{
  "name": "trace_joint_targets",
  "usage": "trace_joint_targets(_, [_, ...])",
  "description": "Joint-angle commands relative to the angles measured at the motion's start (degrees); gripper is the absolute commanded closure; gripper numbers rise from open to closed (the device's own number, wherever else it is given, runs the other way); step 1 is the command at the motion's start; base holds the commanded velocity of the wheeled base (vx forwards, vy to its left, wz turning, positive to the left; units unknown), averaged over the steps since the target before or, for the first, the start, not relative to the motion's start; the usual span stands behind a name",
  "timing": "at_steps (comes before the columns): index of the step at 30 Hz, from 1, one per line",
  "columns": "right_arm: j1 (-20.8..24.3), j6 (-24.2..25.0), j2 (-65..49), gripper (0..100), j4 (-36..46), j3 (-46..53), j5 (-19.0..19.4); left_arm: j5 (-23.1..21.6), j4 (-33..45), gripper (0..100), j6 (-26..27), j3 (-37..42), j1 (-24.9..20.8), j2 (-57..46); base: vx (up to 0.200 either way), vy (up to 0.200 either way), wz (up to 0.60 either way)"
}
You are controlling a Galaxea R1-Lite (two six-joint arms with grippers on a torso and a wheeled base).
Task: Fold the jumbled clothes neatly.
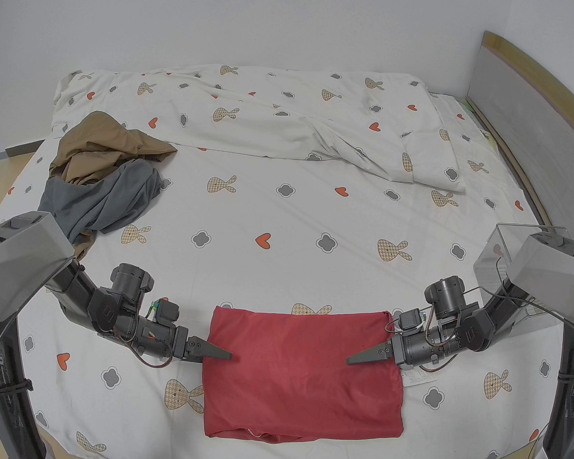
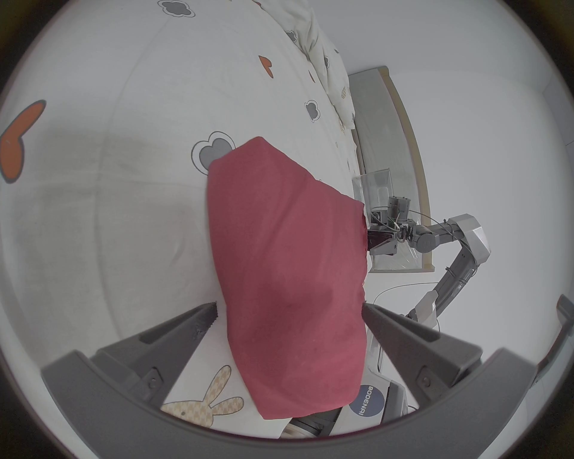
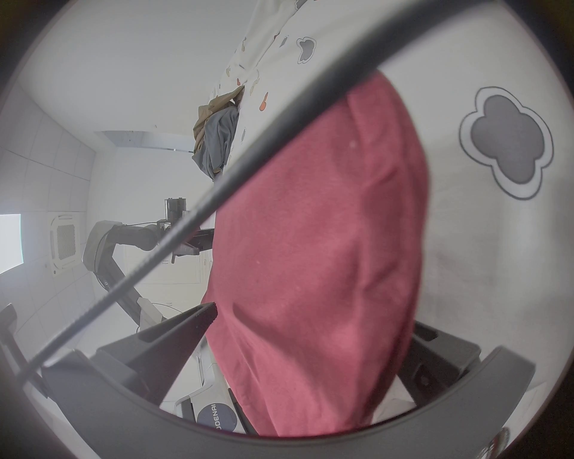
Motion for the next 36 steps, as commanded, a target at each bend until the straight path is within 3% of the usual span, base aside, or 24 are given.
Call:
trace_joint_targets(1, [0.5, 0.3, 0.0, 0, -0.1, -0.4, 0.0, 0.0, 0.0, 0, -0.1, -1.1, -0.5, 1.0, 0.0, 0.0, 0.0])
trace_joint_targets(26, [4.2, 0.6, 0.0, 0, 0.3, -1.7, 0.5, 0.0, 0.4, 0, -1.1, -8.5, -11.9, 5.6, 0.0, 0.0, 0.0])
trace_joint_targets(36, [6.3, 0.5, 0.0, 0, 0.3, -1.9, 0.3, 0.0, 0.5, 0, -1.1, -9.6, -12.3, 6.4, 0.0, 0.0, 0.0])
